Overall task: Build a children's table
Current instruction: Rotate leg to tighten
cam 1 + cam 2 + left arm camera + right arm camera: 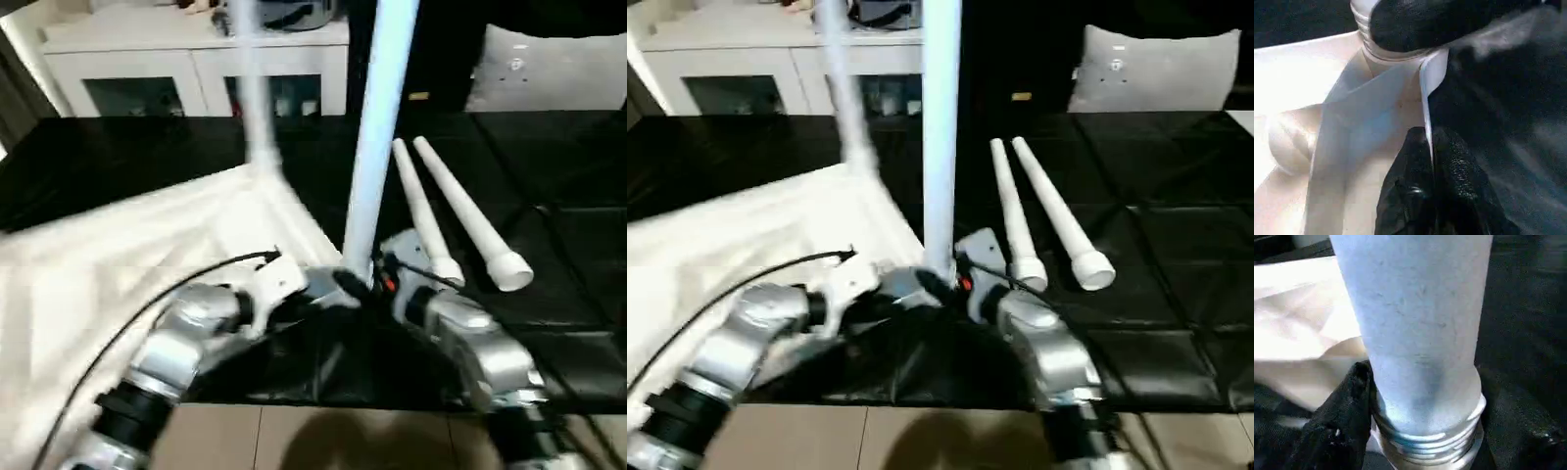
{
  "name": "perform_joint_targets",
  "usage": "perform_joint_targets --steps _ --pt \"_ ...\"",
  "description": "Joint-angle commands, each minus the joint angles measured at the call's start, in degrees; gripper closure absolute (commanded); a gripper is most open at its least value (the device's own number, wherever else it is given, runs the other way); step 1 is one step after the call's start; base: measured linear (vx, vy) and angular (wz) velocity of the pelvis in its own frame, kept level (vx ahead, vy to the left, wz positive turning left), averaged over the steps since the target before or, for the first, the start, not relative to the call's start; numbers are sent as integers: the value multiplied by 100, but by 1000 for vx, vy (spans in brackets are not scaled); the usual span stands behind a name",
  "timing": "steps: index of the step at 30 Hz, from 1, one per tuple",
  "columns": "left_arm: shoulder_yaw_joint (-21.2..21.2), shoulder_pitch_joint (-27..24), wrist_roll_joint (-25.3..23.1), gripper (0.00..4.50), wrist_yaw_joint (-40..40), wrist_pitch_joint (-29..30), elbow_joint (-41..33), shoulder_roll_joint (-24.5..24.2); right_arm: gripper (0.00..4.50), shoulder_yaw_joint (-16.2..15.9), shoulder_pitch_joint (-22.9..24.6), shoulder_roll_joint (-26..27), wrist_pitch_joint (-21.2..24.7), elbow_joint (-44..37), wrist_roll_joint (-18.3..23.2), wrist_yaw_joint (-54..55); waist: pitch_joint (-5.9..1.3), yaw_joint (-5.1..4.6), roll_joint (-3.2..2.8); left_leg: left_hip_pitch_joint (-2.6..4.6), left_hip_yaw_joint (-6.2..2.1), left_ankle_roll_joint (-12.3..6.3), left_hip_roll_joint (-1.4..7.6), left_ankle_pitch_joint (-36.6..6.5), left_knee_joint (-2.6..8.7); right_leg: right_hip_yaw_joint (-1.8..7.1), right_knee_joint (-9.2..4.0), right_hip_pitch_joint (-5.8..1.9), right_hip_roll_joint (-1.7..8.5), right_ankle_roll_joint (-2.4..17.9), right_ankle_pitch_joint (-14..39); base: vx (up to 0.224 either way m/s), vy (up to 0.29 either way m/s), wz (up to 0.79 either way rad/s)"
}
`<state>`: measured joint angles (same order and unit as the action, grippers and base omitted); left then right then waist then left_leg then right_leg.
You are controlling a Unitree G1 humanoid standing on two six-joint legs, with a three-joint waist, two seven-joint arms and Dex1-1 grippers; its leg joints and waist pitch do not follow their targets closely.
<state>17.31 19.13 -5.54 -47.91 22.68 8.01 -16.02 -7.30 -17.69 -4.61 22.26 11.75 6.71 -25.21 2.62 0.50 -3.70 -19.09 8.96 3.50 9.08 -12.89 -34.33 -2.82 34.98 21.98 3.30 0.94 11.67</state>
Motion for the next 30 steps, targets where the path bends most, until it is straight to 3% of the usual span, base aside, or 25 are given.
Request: perform_joint_targets --steps 1,4,6,8,9,12,14,16,18,24,30 --pt "460 20 90 450 -84 35 -377 319 176 -80 -121 328 144 397 -18 462 -208 17 1 -68 -155 -49 281 -1594 471 282 -646 -169 480 729 2995 0 0 0" --pt "494 63 8 450 -1 -3 -351 301 176 -37 -111 366 86 368 89 358 -219 6 -39 -94 -184 -73 315 -1632 503 283 -621 -176 471 737 2621 0 0 0" --pt "497 86 -51 450 41 8 -337 268 120 5 -77 370 70 308 152 283 -230 -1 -33 -109 -181 -76 327 -1595 506 291 -583 -196 470 866 2227 0 0 0" --pt "467 126 -144 450 70 -2 -268 157 106 43 33 268 -60 146 161 120 -242 10 -100 -102 -176 -86 335 -1537 497 302 -549 -205 475 1009 1834 0 0 0" --pt "451 143 -182 450 78 -38 -210 100 88 51 93 205 -79 55 196 8 -270 21 -62 -100 -156 -115 337 -1414 477 308 -533 -220 472 1116 1529 0 0 0" --pt "414 155 -230 450 76 -126 -102 -4 66 46 220 51 -153 -122 263 -187 -310 97 -87 -158 -132 -325 327 -696 415 301 -442 -277 478 1328 590 0 0 0" --pt "360 187 -220 450 63 -207 14 -56 45 17 356 -155 -191 -325 311 -428 -336 143 -100 -154 -124 -416 332 -485 383 285 -422 -284 473 1361 298 0 0 0" --pt "334 211 -222 450 33 -285 100 -116 27 -19 480 -364 -211 -504 334 -659 -327 187 -97 -179 -117 -475 329 -454 376 276 -418 -291 482 1359 322 0 0 0" --pt "350 253 -216 450 -34 -429 217 -228 19 -15 607 -636 -245 -694 373 -970 -303 197 -91 -188 -122 -469 320 -626 395 262 -460 -298 477 1271 666 0 0 0" --pt "422 289 -135 450 -454 -873 426 -524 9 51 733 -1260 -287 -991 502 -1625 -287 175 -65 -173 -125 -409 329 -869 415 263 -523 -273 480 1087 1377 0 0 0" --pt "641 428 -55 450 -1310 -1805 815 -982 9 53 559 -2037 -277 -1066 618 -2530 -323 206 -68 -178 -128 -550 329 -582 378 249 -468 -282 476 1186 911 0 0 0"
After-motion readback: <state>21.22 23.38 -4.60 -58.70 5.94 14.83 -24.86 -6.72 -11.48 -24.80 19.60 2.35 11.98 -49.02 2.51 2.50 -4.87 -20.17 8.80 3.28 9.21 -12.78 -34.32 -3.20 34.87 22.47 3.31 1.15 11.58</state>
